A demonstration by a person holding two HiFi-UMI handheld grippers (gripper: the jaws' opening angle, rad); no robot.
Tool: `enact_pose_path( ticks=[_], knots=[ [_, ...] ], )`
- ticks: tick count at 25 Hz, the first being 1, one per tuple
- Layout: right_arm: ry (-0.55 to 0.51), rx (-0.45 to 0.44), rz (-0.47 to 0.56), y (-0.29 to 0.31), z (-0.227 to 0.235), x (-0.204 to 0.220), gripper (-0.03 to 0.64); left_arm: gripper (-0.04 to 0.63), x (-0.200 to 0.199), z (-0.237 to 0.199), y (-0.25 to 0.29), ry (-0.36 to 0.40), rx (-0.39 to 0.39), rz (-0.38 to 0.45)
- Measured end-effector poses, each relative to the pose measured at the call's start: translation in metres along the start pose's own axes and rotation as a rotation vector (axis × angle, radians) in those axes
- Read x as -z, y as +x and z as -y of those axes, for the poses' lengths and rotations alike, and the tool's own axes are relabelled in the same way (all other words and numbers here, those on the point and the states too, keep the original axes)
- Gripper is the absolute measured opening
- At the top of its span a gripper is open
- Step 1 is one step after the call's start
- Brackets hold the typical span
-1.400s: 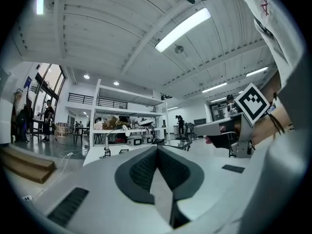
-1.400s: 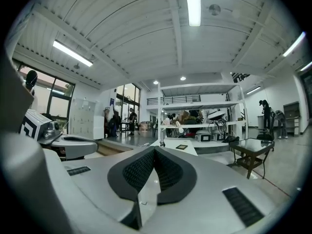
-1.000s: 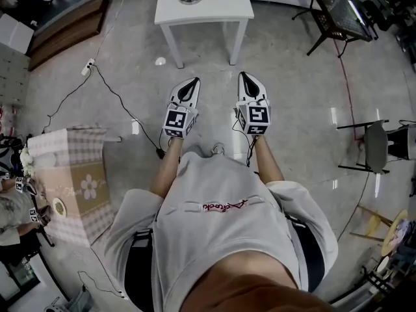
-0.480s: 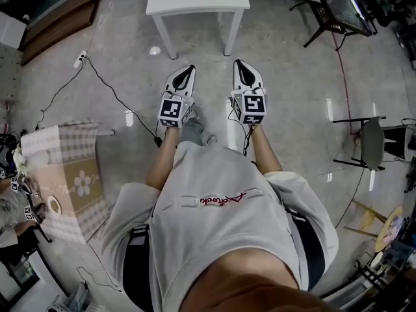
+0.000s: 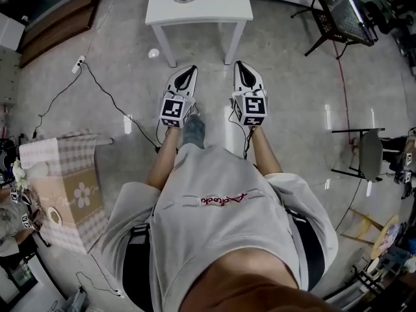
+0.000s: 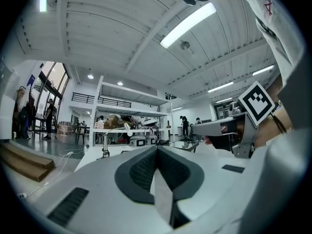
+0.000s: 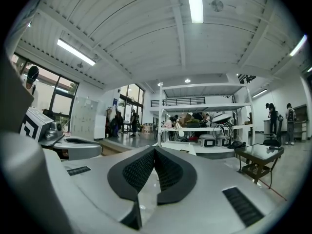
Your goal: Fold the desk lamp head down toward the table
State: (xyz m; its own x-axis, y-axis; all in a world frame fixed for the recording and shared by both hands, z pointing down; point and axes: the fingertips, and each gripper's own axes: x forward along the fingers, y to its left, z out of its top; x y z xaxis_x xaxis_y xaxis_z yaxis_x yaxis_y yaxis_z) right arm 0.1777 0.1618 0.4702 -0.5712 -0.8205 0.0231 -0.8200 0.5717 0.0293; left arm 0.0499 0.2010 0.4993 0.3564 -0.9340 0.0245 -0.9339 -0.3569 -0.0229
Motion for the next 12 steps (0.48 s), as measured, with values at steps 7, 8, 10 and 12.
enact_pose_path(
  ticks=[7, 8, 10, 12],
  knots=[
    [-0.006, -0.002, -0.001, 0.060, 0.010, -0.001, 0.006, 0.026, 0.002, -0.044, 0.042, -0.003, -0.003, 0.001],
    [-0.006, 0.000, -0.004, 0.069, 0.011, -0.001, 0.006, 0.026, 0.002, -0.051, 0.048, -0.004, -0.002, 0.001],
    [-0.003, 0.003, -0.009, 0.086, 0.011, 0.000, 0.006, 0.026, 0.002, -0.066, 0.058, -0.008, -0.001, 0.001],
    [-0.004, 0.005, -0.013, 0.104, 0.012, 0.001, 0.006, 0.026, 0.000, -0.081, 0.069, -0.010, 0.001, -0.001]
  ],
)
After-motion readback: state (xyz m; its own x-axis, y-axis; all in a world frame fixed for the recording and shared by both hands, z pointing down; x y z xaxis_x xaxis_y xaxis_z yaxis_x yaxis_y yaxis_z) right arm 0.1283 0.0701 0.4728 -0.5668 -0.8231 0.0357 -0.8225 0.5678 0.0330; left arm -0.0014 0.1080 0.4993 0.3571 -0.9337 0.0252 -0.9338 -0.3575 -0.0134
